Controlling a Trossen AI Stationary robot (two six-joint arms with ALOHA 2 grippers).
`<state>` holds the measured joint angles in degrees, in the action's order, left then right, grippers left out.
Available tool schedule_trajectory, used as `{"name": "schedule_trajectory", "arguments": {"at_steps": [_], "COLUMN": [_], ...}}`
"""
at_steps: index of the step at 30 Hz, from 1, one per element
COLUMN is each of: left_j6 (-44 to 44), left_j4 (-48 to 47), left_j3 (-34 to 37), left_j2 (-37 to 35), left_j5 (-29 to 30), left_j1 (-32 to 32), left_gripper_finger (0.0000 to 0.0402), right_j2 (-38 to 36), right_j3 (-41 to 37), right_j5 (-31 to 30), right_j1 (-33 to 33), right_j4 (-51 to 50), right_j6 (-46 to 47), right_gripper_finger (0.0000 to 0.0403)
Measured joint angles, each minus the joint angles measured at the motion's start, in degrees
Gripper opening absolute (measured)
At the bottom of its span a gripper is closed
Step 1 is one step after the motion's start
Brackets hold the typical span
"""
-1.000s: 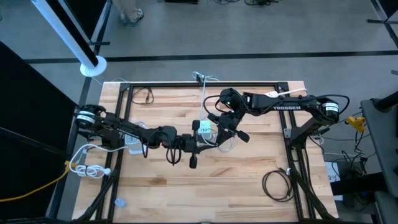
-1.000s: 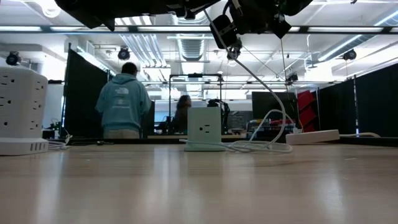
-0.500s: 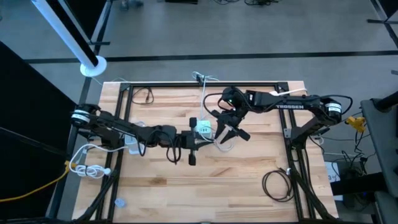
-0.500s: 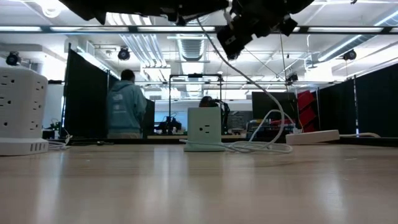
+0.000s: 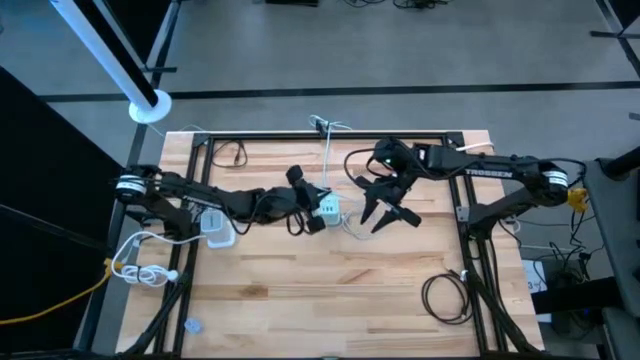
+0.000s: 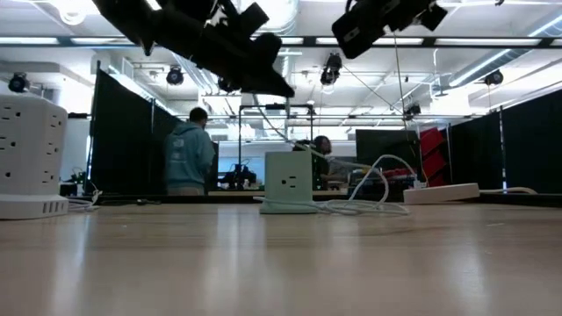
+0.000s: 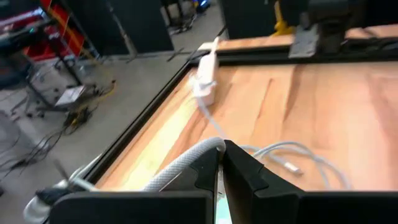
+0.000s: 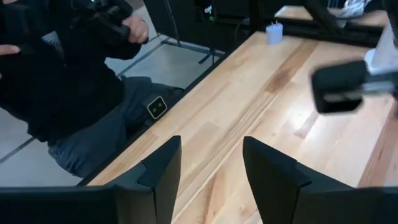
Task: Insert USB
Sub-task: Insert the right white charger cable into the center white outlet extension
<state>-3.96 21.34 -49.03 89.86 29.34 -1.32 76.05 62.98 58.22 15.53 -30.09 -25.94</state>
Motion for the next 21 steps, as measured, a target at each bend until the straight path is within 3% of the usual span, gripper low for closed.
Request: {"name": "schedule_trajectory", "arguments": {"at_steps": [8, 14, 21], "left_j6": [2.4, 6.0, 9.9], "left_j4": [-3.1, -2.9, -2.8], "left_j3": [0.2, 0.5, 1.7], "left_j2": [0.0, 0.0, 0.0], "left_j5": [-0.5, -6.5, -9.6], "left_j1": [2.5, 2.6, 2.6], "left_gripper_finger": [0.0002, 0.0002, 0.0002], "right_j2": [-5.2, -5.5, -5.4], "right_j3": [-5.9, -10.5, -13.7], "right_j5": [-1.9, -1.9, -1.9], "right_j1": [0.0, 0.0, 0.0], "right_j4": [2.2, 7.4, 13.1], "right_j6": [0.8, 3.7, 5.9], "right_gripper_finger": [0.0117, 0.0091, 0.0067]}}
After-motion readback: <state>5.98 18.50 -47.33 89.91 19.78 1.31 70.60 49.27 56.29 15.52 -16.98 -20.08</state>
